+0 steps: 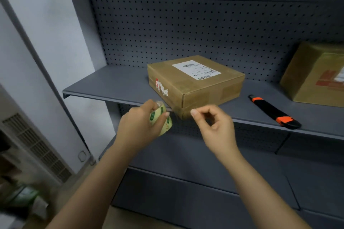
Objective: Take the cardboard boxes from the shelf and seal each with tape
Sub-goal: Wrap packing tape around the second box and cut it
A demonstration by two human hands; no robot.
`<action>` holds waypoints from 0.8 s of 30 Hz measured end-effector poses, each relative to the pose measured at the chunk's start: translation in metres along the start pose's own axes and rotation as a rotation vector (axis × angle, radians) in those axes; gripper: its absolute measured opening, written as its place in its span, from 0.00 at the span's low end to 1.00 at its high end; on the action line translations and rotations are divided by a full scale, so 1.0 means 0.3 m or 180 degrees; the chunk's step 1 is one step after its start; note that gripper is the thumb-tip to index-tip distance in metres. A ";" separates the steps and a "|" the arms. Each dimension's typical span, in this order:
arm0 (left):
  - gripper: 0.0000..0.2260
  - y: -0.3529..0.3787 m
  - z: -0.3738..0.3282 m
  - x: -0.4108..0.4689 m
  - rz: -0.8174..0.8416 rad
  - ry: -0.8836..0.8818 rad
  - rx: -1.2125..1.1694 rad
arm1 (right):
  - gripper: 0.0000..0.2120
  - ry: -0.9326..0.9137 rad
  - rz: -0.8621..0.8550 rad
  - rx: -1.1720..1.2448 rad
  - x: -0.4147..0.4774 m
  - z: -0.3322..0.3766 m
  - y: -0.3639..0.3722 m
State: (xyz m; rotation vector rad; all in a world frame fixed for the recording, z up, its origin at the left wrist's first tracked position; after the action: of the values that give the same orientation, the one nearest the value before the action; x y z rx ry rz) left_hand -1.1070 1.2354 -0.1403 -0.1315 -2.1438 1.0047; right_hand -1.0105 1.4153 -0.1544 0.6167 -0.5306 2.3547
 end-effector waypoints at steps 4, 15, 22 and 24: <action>0.13 -0.019 -0.066 0.037 -0.0238 0.0502 0.0502 | 0.05 0.0429 -0.0119 0.0422 0.032 -0.047 0.005; 0.13 0.022 -0.126 0.081 -0.0114 0.0390 0.0829 | 0.05 0.0396 -0.0288 0.0480 0.081 -0.108 -0.002; 0.13 0.040 -0.133 0.088 0.0122 0.0136 0.0927 | 0.05 0.0335 -0.0285 0.0439 0.107 -0.134 0.005; 0.13 0.042 -0.134 0.092 0.0129 0.0086 0.0960 | 0.05 0.0322 -0.0270 0.0395 0.114 -0.140 0.009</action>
State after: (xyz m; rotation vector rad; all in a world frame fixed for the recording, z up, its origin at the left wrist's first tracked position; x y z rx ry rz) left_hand -1.1023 1.2796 -0.1165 -0.0422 -1.9462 1.3282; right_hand -1.0479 1.4513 -0.1703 0.5607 -0.3089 2.3365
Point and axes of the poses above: each hand's wrist, its own x-axis towards the middle knuckle, its own y-axis out of the palm, z = x × y, the point moved 3 cm from there along x, towards the middle knuckle, and after that the axes turned 1 degree about -y, right-handed, at the moved point
